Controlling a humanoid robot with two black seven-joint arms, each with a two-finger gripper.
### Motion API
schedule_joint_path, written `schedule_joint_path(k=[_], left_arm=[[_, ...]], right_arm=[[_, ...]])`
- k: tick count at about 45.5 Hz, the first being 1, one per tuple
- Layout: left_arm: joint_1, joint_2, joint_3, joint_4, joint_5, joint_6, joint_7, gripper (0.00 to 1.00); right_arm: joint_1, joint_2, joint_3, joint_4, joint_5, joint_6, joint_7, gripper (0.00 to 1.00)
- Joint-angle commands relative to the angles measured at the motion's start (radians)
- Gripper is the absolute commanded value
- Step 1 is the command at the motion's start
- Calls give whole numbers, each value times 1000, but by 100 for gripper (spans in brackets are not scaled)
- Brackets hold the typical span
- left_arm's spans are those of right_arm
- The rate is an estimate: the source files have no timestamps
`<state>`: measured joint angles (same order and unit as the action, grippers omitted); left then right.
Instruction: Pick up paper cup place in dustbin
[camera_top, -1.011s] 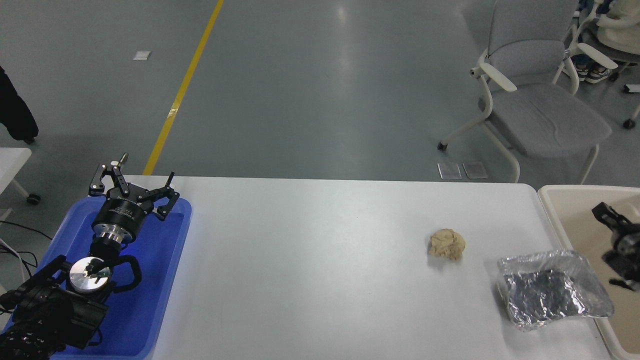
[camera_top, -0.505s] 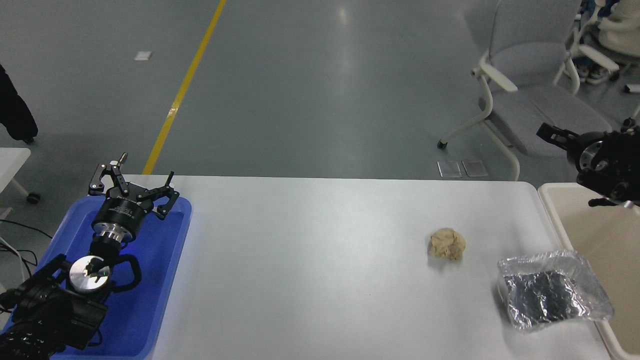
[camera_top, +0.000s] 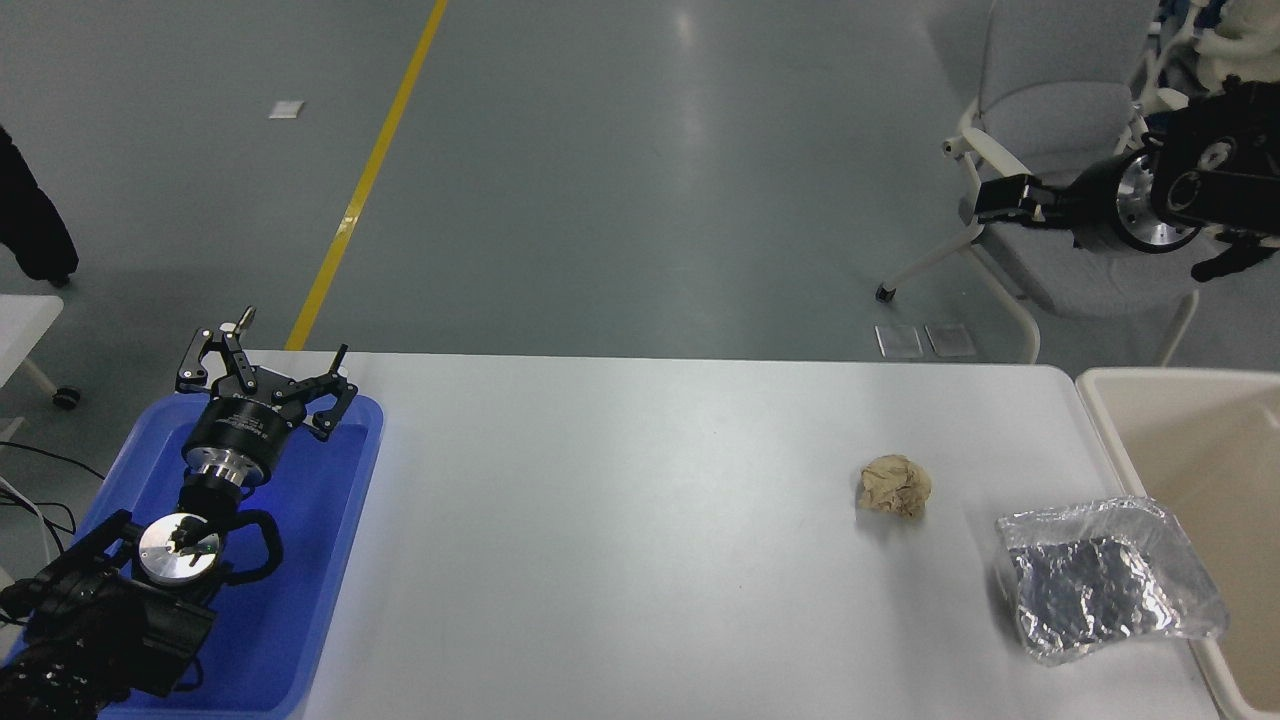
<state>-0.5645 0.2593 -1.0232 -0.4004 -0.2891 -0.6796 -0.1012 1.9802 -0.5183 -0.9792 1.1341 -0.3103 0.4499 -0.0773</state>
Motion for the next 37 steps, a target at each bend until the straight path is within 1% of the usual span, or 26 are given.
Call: schedule_joint_path(k=[1,7,17,23,37], left_arm=[[0,0,0,0,-1,0,0,100],[0,0,0,0,-1,0,0,100],[0,0,0,0,-1,0,0,100],[0,0,0,0,-1,0,0,100],[0,0,0,0,-1,0,0,100]], right_arm=[[155,-2,-53,185,-1,180,-1,100],[204,-3,-75,252,-1,269,-1,100],[287,-2,-118,378,-1,332,-2,100],[330,-2,-127,421,2,336,-2,100],[342,0,-133,421,7,336,-4,100]])
